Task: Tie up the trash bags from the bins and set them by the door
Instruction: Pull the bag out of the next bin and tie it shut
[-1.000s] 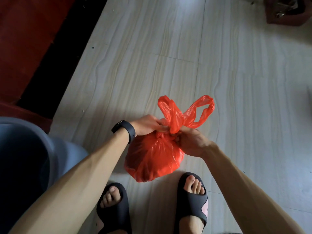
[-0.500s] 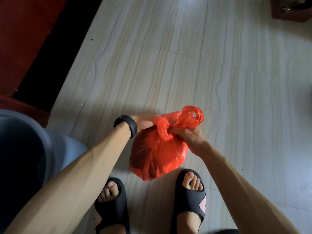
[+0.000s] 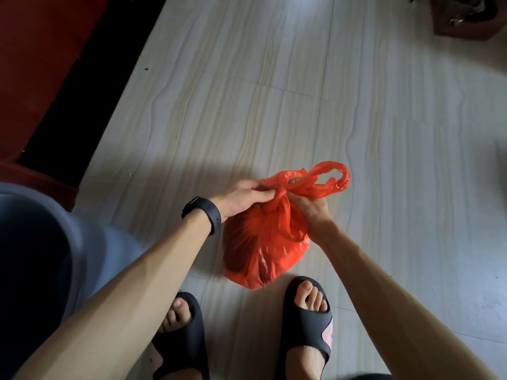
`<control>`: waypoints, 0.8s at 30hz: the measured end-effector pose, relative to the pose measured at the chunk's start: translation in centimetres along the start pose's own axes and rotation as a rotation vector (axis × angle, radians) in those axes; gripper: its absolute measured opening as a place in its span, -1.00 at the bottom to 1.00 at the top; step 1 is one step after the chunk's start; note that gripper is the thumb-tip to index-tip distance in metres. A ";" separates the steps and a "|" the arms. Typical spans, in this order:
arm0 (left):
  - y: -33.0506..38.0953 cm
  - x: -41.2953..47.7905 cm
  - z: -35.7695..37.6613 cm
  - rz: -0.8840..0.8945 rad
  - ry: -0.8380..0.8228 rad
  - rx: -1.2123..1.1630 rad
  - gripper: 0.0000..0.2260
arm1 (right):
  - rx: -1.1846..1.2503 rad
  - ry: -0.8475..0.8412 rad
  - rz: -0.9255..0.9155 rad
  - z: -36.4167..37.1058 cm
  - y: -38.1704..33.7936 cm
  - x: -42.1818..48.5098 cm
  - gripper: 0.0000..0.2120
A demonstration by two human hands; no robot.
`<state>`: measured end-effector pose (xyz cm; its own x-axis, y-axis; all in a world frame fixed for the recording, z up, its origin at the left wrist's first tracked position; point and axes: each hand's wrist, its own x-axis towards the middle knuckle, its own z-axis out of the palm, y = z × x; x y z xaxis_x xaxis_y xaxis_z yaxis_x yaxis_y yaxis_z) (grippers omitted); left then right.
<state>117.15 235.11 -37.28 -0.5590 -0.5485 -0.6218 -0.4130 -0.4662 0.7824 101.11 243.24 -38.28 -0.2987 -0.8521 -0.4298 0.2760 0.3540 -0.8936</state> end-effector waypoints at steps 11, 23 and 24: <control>-2.8 0.1 0.1 0.036 0.149 0.009 -0.65 | -0.031 -0.081 0.200 0.0 0.4 0.1 -0.77; -3.4 -1.7 -0.6 0.292 0.452 0.417 -0.82 | 0.144 0.020 0.364 2.2 -0.4 -0.2 -0.58; -3.6 -1.9 -1.1 0.307 0.450 0.438 -0.81 | 0.118 0.045 0.358 2.2 -0.5 -0.2 -0.56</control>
<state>120.50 237.08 -38.94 -0.3839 -0.8889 -0.2501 -0.5889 0.0270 0.8078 103.06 242.39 -37.51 -0.2032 -0.6636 -0.7199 0.4729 0.5773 -0.6656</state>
